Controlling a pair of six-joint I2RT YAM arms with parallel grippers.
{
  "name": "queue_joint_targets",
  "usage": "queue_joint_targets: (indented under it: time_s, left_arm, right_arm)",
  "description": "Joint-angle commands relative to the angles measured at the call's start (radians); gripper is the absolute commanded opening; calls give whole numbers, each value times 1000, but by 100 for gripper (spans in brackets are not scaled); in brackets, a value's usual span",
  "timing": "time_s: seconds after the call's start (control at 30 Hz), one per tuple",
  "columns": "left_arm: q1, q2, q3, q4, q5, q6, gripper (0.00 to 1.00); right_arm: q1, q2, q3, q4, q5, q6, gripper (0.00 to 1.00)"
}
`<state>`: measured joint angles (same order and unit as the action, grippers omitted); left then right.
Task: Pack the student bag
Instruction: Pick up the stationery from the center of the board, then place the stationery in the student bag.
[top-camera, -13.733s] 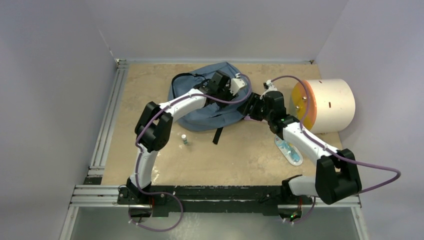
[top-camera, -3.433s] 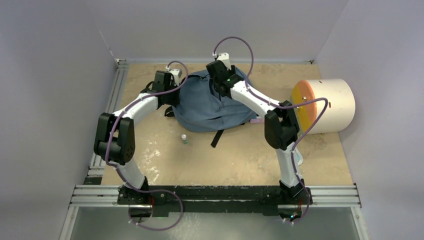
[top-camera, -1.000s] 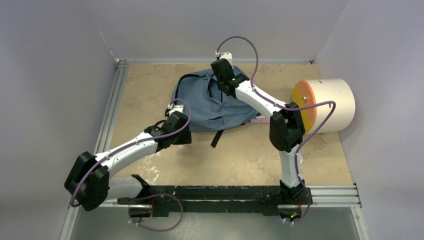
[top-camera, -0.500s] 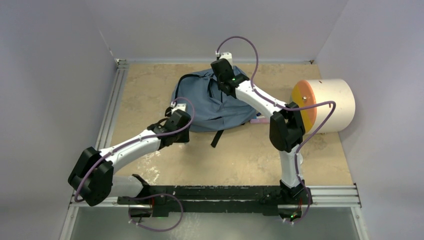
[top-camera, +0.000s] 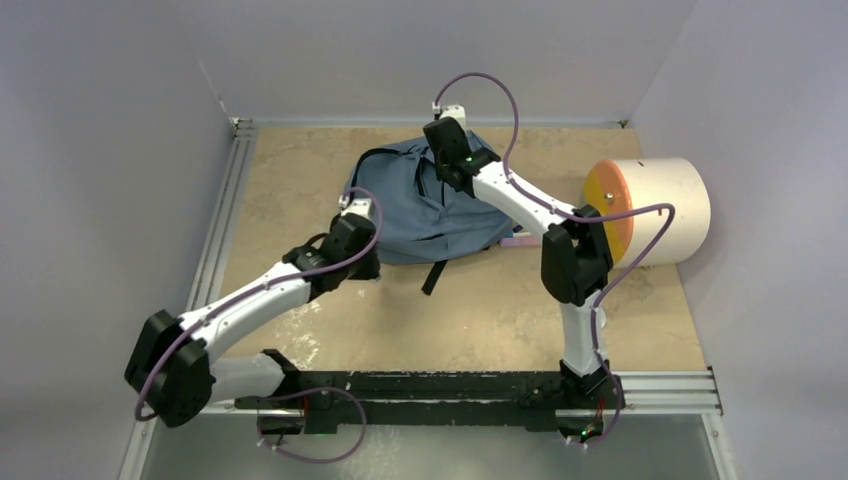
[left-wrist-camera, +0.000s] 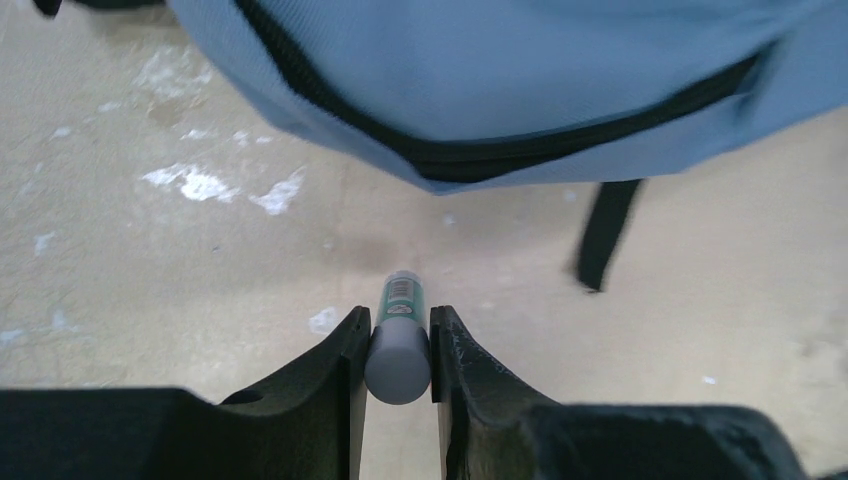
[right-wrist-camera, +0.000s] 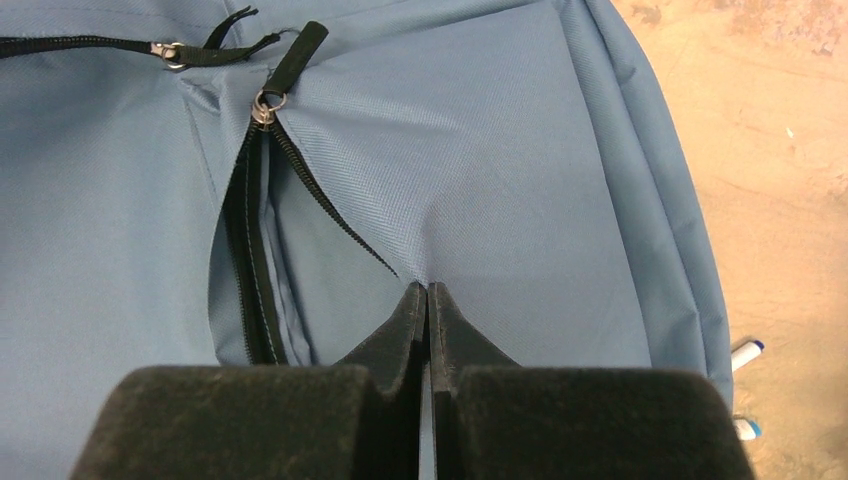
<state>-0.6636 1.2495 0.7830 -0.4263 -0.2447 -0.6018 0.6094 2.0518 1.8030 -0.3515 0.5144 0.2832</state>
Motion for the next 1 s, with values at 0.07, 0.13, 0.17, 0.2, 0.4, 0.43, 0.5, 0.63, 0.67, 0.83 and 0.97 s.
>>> queue_joint_targets:
  time_s: [0.07, 0.13, 0.17, 0.2, 0.4, 0.43, 0.5, 0.63, 0.67, 0.83, 0.97]
  left_arm:
    - [-3, -136, 109, 200, 158, -37, 9]
    - [10, -78, 174, 229, 180, -32, 9]
    - [22, -41, 213, 240, 207, -22, 8]
    - [38, 3, 249, 258, 234, -16, 8]
    - [199, 205, 372, 390, 417, -45, 5]
    - [217, 227, 382, 408, 434, -53, 4]
    - [235, 275, 410, 452, 462, -60, 4]
    - [251, 362, 455, 498, 513, -82, 4]
    - [254, 380, 465, 510, 528, -88, 4]
    - [258, 456, 502, 558, 569, -123, 4]
    - [260, 547, 559, 573, 595, -142, 3]
  right_arm:
    - [-2, -102, -16, 32, -28, 34, 0]
    - [-3, -109, -17, 35, -30, 42, 0]
    - [-4, -113, -22, 39, -36, 46, 0]
    - [-6, -116, -23, 42, -42, 49, 0]
    - [-13, -140, -48, 73, -80, 72, 0]
    - [-15, -141, -48, 74, -84, 73, 0]
    - [-15, -140, -47, 74, -84, 73, 0]
    - [-15, -141, -45, 72, -86, 72, 0]
    - [-17, -141, -46, 72, -86, 73, 0]
    - [-17, -146, -50, 71, -86, 73, 0]
    - [-17, -152, -53, 69, -90, 74, 0]
